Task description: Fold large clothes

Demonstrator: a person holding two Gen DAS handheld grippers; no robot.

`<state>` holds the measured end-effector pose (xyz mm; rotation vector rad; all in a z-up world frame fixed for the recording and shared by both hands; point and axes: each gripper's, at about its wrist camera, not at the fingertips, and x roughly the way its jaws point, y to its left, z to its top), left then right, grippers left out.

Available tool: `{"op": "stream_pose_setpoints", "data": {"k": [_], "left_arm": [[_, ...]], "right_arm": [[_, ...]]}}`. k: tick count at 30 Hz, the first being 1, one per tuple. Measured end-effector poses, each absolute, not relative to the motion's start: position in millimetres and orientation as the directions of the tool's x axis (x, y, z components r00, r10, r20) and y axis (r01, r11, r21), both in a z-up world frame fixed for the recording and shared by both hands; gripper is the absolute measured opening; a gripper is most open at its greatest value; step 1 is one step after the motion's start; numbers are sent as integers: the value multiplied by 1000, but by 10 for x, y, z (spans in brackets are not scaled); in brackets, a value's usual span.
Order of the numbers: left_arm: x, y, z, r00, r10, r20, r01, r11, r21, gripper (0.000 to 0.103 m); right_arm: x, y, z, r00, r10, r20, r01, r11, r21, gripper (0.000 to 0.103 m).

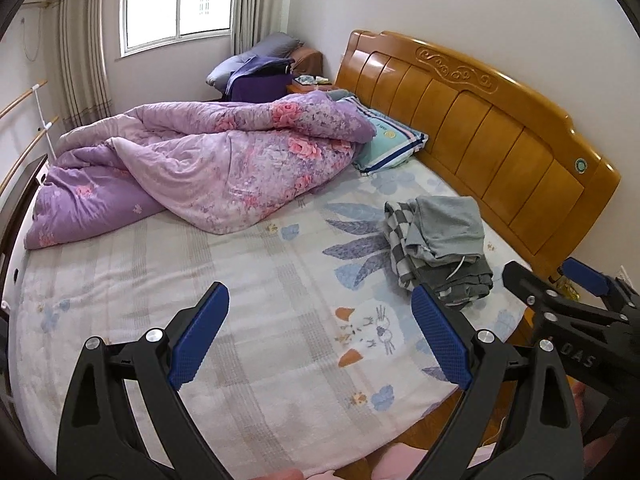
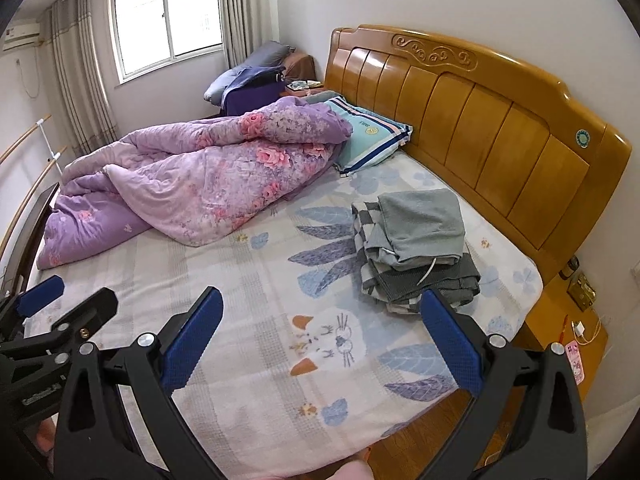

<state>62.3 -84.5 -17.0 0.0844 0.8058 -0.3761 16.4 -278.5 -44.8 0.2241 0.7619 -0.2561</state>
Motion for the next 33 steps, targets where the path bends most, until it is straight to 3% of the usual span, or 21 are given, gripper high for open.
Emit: {"op": "stream_pose_setpoints", "data": {"k": [4, 16, 33], "left_arm": [[600, -820, -135, 652, -309, -692, 365, 928, -70, 98], [511, -945, -76, 697, -273, -663, 362, 932, -3, 98], [461, -914, -87, 699, -253, -669, 337, 941, -3, 98]], "right_arm": [[196, -2771, -456, 698, -140, -702, 299, 948, 108, 95], [183, -2750, -462, 713, -139, -687, 286, 953, 104, 95], [160, -2741, -476, 712, -138, -689, 282, 954, 100, 95]]}}
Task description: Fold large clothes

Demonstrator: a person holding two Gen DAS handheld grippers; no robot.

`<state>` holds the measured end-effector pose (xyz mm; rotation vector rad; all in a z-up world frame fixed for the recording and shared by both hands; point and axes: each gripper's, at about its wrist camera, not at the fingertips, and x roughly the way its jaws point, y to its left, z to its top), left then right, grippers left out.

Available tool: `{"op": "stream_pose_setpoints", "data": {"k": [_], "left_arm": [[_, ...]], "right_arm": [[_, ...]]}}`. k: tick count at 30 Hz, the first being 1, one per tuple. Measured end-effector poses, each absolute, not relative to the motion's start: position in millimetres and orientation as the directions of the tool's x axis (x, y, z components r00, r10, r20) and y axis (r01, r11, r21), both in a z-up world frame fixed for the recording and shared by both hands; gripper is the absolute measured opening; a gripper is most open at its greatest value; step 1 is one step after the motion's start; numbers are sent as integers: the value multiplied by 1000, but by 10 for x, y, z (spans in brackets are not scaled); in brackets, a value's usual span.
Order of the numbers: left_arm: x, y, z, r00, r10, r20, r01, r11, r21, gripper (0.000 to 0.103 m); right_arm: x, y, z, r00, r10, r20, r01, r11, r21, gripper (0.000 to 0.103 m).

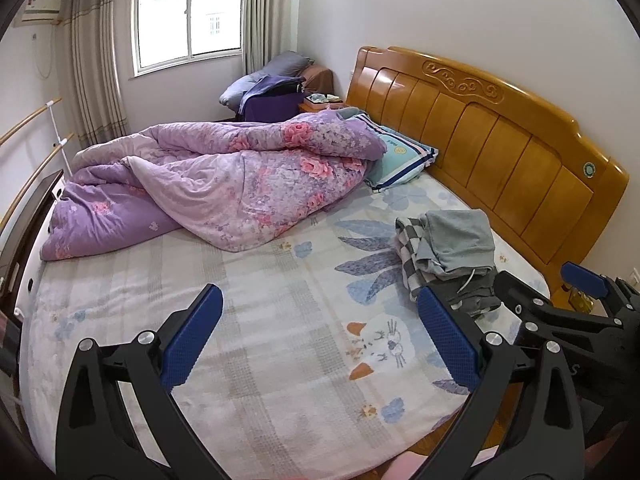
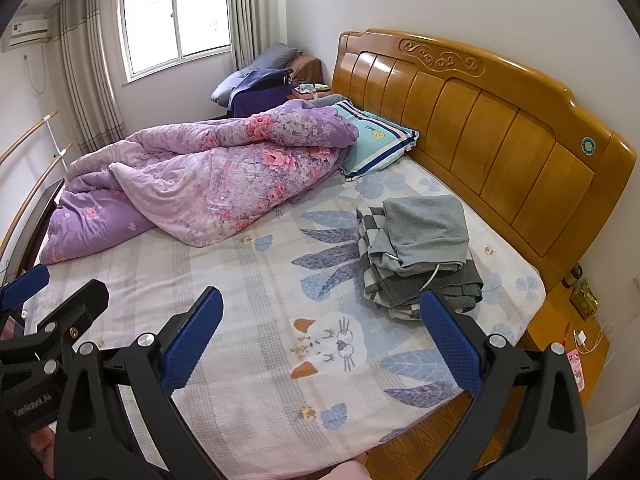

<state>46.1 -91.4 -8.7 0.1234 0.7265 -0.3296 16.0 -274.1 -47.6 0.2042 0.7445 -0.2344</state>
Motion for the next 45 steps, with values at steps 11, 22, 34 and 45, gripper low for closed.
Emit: {"op": "stream_pose_setpoints", "data": {"k": [11, 22, 34, 45], "left_arm": [[502, -936, -74, 706, -244, -665, 306, 952, -25, 98], [528, -952, -66, 706, -241, -666, 299, 954, -28, 98], [551, -934, -79, 700, -233, -675, 293, 956, -26, 98], [638, -941, -179, 653, -249, -715, 294, 954, -63, 98]], "right_arm": [[141, -2730, -434, 715, -146, -684, 275, 958, 83, 95], [171, -2739, -416, 722, -144, -677, 264, 961, 77, 95], [198, -2737, -417, 719, -143, -680, 260, 963, 72, 95], [252, -2834, -492, 708, -128, -695, 251, 965, 78, 95]]}}
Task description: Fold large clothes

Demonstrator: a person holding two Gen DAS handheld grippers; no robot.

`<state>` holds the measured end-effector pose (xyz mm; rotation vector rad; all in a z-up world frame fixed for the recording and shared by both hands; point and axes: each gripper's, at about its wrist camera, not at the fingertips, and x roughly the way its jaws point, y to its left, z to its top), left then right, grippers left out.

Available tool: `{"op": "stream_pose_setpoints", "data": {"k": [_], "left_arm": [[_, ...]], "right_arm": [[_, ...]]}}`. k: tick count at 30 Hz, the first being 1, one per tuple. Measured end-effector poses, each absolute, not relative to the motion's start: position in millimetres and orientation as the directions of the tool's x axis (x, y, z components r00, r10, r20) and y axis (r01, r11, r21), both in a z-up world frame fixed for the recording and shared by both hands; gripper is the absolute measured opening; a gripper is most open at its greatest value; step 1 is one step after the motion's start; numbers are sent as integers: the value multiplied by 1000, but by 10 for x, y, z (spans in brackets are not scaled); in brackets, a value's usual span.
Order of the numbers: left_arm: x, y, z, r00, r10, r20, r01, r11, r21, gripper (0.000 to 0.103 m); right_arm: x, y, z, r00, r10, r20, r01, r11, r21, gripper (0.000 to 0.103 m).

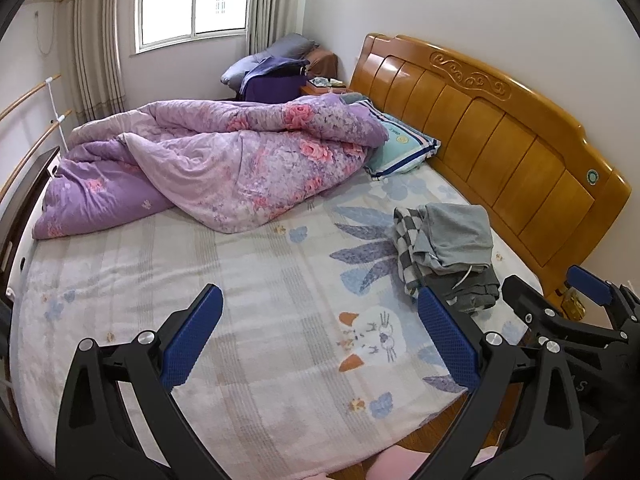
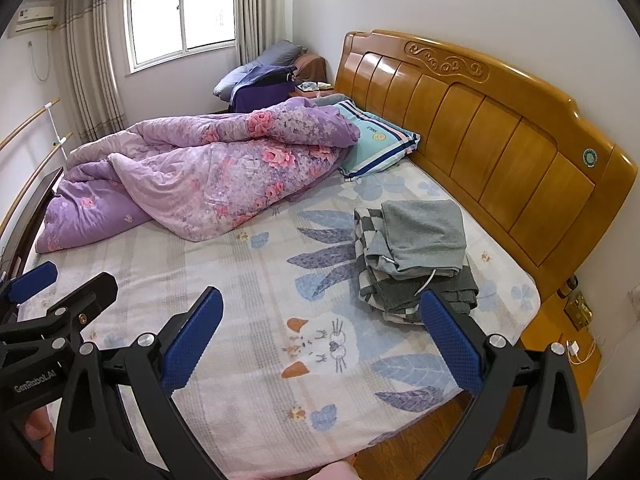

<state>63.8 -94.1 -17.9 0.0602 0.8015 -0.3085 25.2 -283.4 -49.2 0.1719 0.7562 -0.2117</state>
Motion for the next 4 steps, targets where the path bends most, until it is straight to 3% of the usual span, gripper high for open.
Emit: {"op": "stream_pose_setpoints", "data": {"k": [4], "left_arm": [[650, -952, -187, 651, -249, -717, 295, 953, -63, 98]], "right_arm": [[290, -2857, -505, 706, -125, -698, 247, 966, 77, 95]]}}
